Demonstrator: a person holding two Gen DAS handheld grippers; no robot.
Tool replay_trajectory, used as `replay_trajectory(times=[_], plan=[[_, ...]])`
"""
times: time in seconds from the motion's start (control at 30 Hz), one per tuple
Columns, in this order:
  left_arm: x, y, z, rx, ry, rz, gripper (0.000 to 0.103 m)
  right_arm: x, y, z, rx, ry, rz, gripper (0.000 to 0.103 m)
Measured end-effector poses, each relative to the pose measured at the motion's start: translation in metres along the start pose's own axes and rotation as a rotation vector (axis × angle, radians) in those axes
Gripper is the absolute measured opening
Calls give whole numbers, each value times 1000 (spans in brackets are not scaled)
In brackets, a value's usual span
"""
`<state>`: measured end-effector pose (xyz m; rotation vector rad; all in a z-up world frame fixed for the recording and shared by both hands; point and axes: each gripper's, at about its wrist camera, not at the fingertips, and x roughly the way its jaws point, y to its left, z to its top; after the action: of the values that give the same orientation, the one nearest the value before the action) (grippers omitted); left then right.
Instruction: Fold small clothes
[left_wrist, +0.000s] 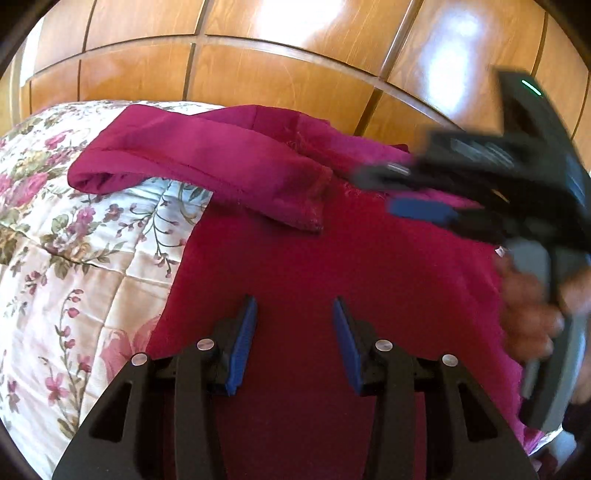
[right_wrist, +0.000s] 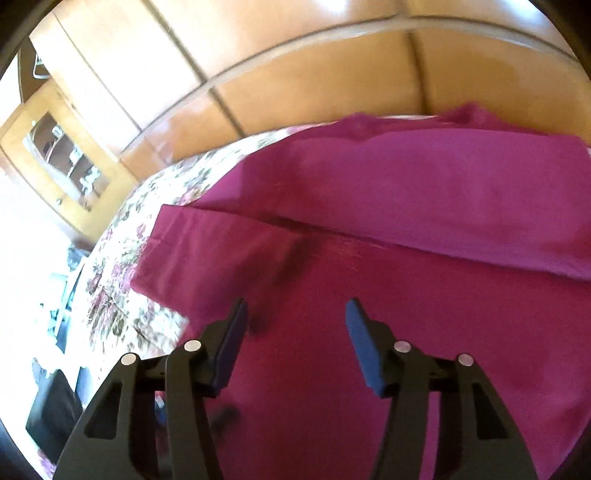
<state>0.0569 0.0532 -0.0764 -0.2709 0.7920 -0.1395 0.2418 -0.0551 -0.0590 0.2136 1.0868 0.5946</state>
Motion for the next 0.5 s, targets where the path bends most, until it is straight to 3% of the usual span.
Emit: replay_trajectory(times=[0.13, 0.17, 0.2, 0.27, 0.3, 0.5], plan=[[-1, 4, -3, -9, -16, -18, 42, 41, 10, 11, -2, 69, -62, 56], [-1, 5, -4, -12, -19, -23, 42, 44, 14, 12, -15, 64, -80, 51], [-1, 5, -6, -15, -21, -26, 42, 46, 20, 13, -49, 60, -108, 44], [-1, 6, -7, -20, -23, -33, 42, 45, 28, 14, -88, 58, -143, 8], [-2, 9, -8, -21, -24, -37, 42, 36, 34, 16, -118, 29, -160, 2], [-2, 10, -9, -17, -24, -30, 42, -46, 41, 50, -124, -177, -96, 1]])
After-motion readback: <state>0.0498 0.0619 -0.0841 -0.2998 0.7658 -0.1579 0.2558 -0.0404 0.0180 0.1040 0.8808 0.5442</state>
